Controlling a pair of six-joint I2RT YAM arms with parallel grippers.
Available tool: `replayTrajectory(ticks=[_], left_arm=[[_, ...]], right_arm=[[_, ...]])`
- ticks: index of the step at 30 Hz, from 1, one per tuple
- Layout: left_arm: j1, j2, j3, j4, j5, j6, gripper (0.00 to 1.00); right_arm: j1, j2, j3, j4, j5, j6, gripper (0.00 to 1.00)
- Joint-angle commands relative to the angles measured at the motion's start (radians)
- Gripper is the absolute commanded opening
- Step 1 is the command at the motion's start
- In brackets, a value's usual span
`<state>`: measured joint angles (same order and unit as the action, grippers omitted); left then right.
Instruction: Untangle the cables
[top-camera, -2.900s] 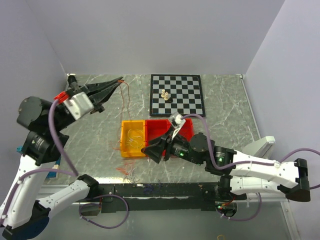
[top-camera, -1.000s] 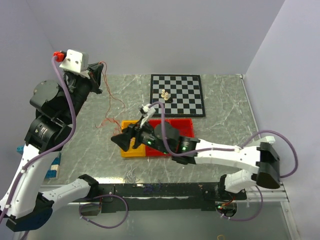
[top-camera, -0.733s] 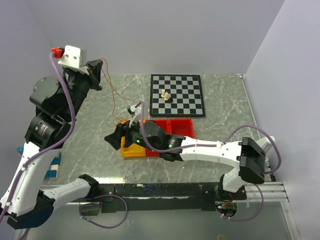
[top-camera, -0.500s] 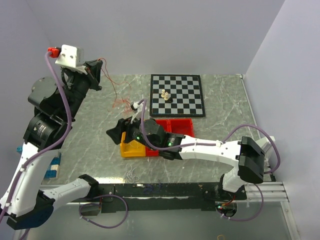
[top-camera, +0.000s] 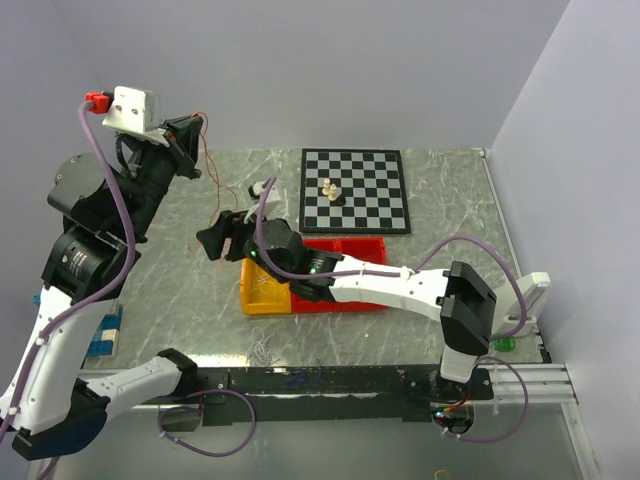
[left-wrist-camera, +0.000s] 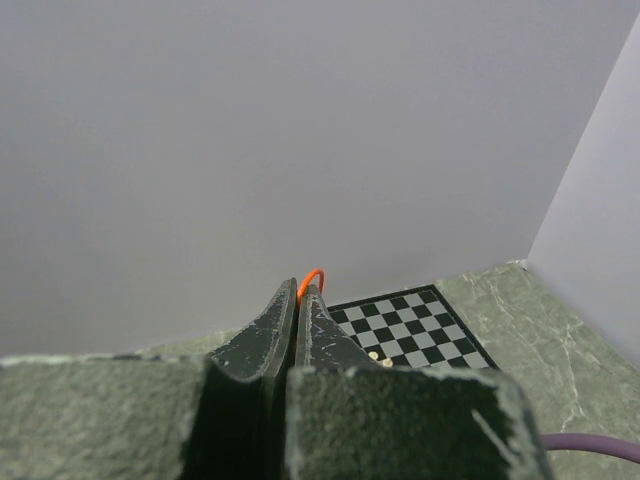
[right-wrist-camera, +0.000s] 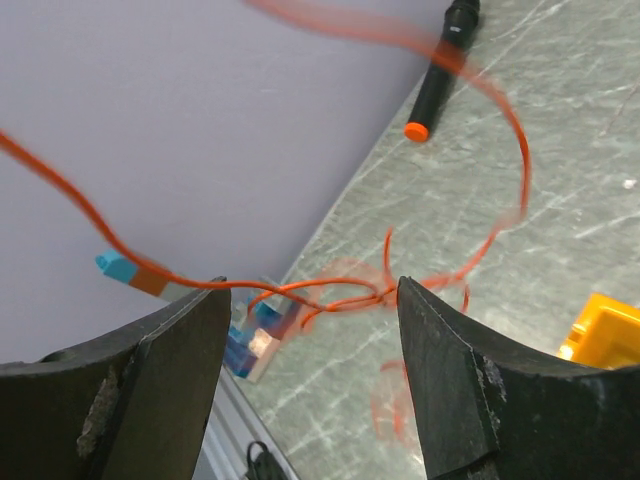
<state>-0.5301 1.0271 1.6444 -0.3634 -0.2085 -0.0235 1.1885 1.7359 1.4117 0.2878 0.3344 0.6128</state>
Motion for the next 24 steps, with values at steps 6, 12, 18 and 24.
replayTrajectory(ticks=[6,12,18,24], left_arm=[[-0.03,0.016,0.028,0.063,-0.02,-0.012,0.01],[-0.06,0.018,0.046,0.063,-0.025,-0.01,0.01],[-0.065,0.014,0.042,0.069,-0.054,0.005,0.01],[-0.065,0.01,0.048,0.095,-0.092,0.059,0.01]], right_arm=[[-0.015,0.05,0.112,-0.004,-0.001,0.07,0.65],[-0.039,0.056,0.087,-0.004,-0.038,0.117,0.47],[-0.067,0.027,0.034,0.002,-0.089,0.162,0.17],[-0.067,-0.039,-0.055,-0.003,-0.083,0.16,0.0]])
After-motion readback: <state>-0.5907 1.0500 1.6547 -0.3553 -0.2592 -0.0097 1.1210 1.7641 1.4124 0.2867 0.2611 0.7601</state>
